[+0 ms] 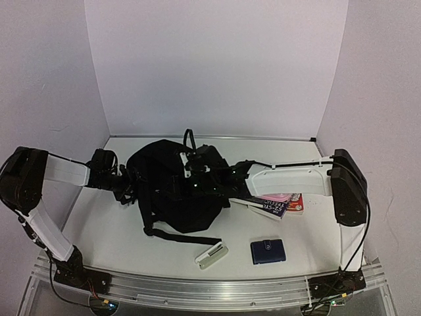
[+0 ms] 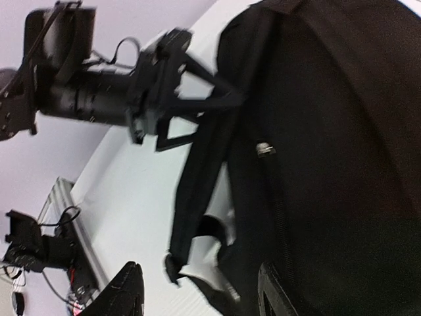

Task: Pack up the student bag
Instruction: Unzip the student bag.

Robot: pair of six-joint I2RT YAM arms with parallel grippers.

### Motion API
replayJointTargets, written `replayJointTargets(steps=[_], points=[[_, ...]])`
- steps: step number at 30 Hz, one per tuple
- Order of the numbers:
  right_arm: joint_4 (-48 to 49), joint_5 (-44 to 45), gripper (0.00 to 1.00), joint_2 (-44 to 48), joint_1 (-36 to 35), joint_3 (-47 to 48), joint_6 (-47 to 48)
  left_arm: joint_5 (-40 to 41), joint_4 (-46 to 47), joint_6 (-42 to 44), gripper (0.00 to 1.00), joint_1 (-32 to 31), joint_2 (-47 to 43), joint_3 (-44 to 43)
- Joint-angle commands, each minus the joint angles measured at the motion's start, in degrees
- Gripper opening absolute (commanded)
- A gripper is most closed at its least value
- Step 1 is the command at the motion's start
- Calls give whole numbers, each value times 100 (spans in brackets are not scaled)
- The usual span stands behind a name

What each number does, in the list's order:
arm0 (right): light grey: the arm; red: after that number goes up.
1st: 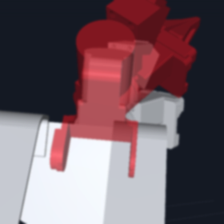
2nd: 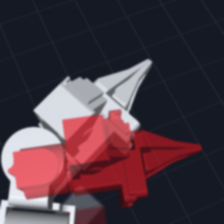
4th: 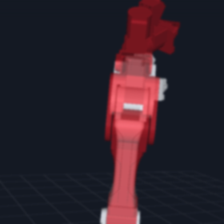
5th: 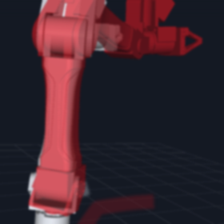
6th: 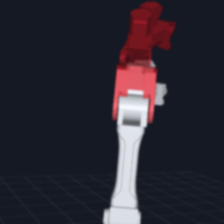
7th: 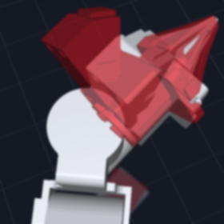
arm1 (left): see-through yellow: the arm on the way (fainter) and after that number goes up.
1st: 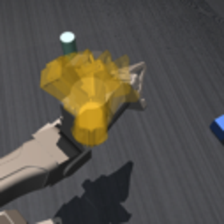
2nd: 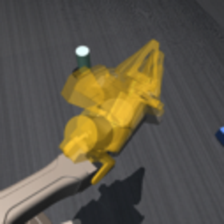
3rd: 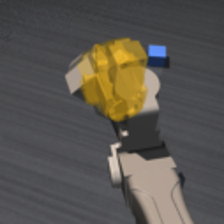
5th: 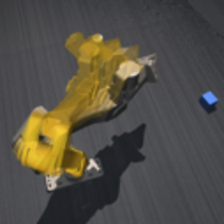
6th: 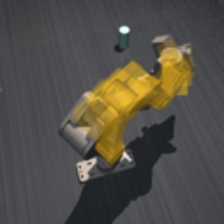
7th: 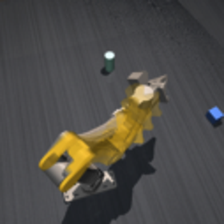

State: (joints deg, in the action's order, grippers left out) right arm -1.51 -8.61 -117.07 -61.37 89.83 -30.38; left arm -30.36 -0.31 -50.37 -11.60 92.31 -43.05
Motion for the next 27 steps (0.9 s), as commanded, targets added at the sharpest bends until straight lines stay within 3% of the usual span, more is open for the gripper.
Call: replayJointTargets(steps=[1, 8, 16, 19, 23, 27], points=[[-149, 292, 57, -284, 107, 155, 149, -250, 624, -120, 80, -9, 291, 10], [-352, 496, 57, -974, 131, 714, 704, -435, 1227, -21, 55, -12, 620, 170], [-554, 1025, 54, -1642, 129, 1348, 1462, -829, 2102, 220, 8, -61, 770, 536], [-578, 1060, 53, -1814, 126, 1503, 1680, -896, 2272, 388, 1, -135, 740, 611], [-578, 936, 51, -2035, 124, 1691, 1905, -980, 2324, 621, 0, -245, 675, 622], [-578, 711, 42, -2198, 122, 1892, 2106, -1050, 2296, 741, 0, -308, 623, 607]])
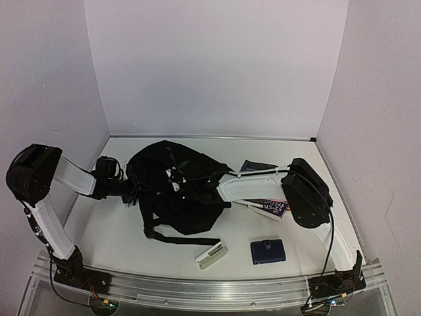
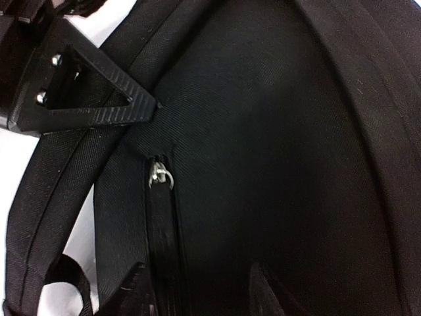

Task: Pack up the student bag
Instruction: Unzip the student bag.

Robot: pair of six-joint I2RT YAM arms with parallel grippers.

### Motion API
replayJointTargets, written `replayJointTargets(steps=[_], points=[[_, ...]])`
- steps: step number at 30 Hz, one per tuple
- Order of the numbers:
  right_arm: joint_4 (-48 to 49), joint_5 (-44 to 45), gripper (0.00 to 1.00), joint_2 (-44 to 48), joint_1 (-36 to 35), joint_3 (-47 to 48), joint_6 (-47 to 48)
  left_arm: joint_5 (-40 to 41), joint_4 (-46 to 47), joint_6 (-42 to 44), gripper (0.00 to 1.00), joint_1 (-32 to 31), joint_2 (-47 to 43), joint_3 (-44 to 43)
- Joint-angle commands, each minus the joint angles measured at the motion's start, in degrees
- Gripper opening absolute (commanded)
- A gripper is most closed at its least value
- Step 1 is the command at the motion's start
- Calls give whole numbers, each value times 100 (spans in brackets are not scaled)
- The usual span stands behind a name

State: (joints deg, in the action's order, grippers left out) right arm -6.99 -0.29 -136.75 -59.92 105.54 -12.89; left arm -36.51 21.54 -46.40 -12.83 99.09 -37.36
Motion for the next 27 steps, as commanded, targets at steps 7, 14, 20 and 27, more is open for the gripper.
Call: replayJointTargets(steps=[7, 14, 20, 27], points=[[-40, -42, 41, -549, -24, 677, 545, -410, 44, 417, 0, -247, -141, 40], [-80, -133, 36, -891, -22, 1111, 701, -389, 12, 413, 0, -309, -165, 23], [-145, -128, 9, -1034, -25, 1176, 684, -229, -135, 413, 0, -309, -323, 45], [-163, -499, 0, -467, -36, 572, 381, 510, -973, 129, 0, -312, -508, -151]])
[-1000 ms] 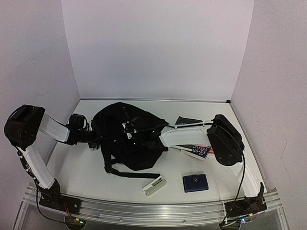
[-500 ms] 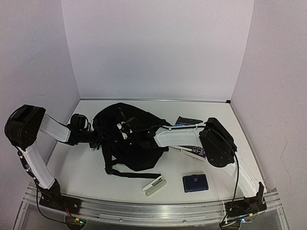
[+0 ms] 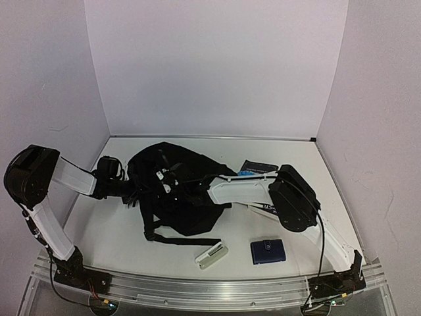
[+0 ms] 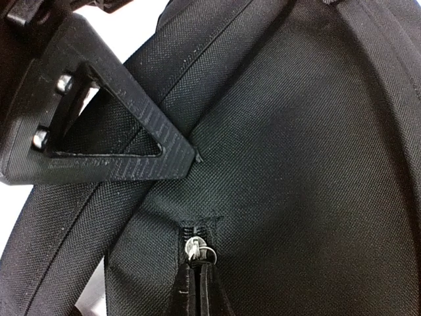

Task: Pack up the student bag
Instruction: Unzip the student bag.

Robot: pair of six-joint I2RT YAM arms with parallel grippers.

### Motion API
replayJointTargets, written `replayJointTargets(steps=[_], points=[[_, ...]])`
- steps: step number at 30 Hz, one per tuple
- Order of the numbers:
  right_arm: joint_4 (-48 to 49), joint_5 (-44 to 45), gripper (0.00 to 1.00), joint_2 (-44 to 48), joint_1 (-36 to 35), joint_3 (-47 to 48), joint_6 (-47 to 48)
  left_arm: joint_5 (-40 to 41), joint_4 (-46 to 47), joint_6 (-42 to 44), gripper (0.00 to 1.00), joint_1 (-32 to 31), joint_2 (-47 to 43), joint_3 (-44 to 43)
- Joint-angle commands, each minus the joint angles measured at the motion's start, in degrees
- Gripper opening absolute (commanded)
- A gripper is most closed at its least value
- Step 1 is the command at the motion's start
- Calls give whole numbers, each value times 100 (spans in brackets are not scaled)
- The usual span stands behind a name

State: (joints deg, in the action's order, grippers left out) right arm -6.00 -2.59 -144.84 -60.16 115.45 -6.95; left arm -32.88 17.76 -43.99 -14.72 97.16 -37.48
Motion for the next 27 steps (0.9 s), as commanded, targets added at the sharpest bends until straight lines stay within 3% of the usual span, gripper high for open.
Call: replayJointTargets(steps=[1, 18, 27], points=[[-261, -350, 0, 460, -9, -543, -281, 200, -592, -150, 0, -121, -364, -119], [-419, -665, 0, 2639, -191, -3549, -1394, 640, -976, 70, 0, -16, -452, -401], [-526, -645, 0, 2968, -274, -3948, -1614, 358, -896, 68, 0, 3, -281, -578]])
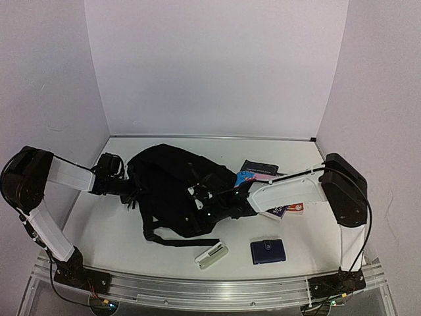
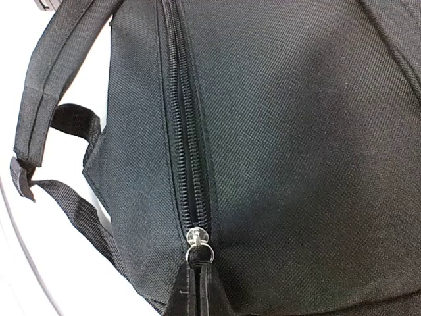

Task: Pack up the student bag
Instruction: Unzip the student bag.

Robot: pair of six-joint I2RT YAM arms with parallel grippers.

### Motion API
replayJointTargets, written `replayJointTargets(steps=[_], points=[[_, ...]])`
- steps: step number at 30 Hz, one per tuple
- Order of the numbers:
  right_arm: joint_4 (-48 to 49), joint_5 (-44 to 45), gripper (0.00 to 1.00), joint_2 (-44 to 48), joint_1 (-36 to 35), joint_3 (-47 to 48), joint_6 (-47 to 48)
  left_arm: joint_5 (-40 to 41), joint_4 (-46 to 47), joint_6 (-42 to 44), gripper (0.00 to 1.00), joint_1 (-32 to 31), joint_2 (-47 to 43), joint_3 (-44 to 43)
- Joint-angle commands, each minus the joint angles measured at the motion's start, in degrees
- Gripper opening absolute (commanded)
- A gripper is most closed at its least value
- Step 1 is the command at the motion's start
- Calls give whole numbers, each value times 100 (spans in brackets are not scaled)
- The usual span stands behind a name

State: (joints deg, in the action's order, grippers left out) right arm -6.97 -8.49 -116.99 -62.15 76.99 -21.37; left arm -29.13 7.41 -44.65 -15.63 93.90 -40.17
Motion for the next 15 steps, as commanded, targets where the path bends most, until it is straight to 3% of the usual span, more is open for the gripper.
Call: replayJointTargets(steps=[1, 10, 12, 15], points=[[-437, -59, 0, 192, -85, -99, -192, 26, 101, 149, 0, 94, 27, -305], [-467, -12, 0, 528, -143, -160, -288, -143, -62, 244, 2, 169, 89, -470], [-501, 69, 1, 555, -140, 10, -334, -226, -102, 236, 14, 168, 51, -516], [-659, 275, 27, 598, -144, 280, -385, -71, -418, 301, 35, 174, -184, -490]])
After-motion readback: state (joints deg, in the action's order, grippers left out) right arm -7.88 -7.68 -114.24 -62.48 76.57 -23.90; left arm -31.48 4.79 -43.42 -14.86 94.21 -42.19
